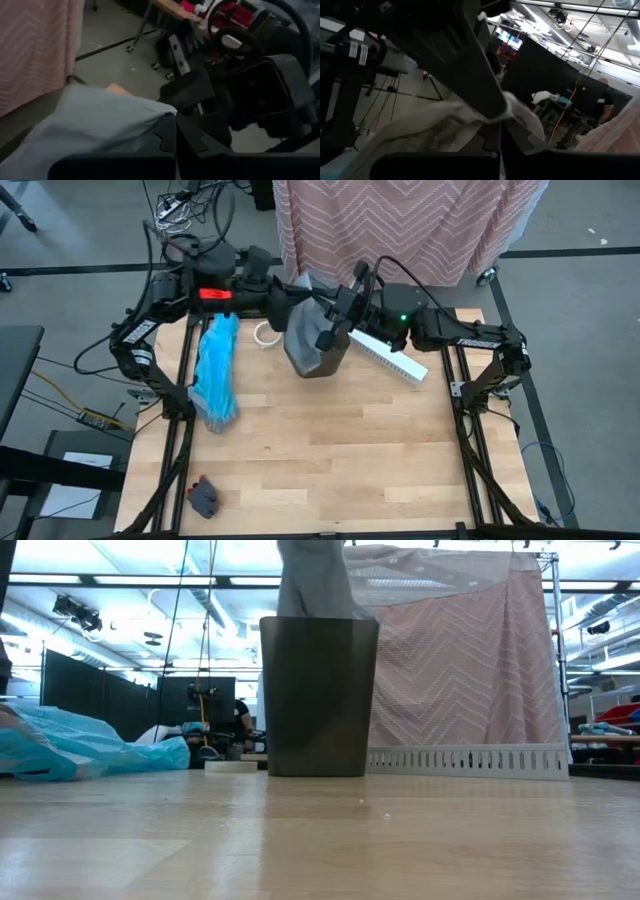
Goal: Place trash/remove bag and relplace
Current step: Remove the trash bag from the trash bin
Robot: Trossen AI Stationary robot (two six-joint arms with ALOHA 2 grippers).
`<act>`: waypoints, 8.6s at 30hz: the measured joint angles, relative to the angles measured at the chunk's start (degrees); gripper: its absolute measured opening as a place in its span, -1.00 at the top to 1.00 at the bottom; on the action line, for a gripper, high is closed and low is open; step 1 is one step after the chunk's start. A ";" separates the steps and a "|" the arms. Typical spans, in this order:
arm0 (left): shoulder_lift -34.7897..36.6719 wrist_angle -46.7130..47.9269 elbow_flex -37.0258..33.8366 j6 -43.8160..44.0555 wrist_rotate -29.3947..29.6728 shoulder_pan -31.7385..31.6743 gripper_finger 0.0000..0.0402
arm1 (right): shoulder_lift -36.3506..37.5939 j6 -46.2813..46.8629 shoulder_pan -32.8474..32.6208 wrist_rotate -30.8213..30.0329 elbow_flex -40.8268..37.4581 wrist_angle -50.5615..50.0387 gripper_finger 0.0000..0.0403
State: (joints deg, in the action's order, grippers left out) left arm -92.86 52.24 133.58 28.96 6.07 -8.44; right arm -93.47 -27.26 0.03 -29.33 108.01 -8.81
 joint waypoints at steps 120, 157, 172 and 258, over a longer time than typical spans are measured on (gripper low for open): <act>12.38 1.54 -11.86 -16.74 -4.46 -14.89 1.00 | 3.88 6.68 6.60 5.04 -6.12 -5.60 1.00; 3.78 -13.57 -12.02 -3.12 -21.25 -9.43 1.00 | -3.99 6.95 7.47 14.59 -6.12 5.17 1.00; 8.43 -11.60 -10.21 -0.76 -23.33 -17.44 1.00 | -5.69 1.28 6.83 13.32 -6.14 -6.72 1.00; 8.55 -44.12 -30.64 19.70 -39.75 -19.53 1.00 | 0.85 -9.76 7.25 7.52 -6.10 2.68 1.00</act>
State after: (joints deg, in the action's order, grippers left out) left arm -84.31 8.12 102.94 48.66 -33.68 -27.97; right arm -92.62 -37.02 7.29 -21.81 101.91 -6.13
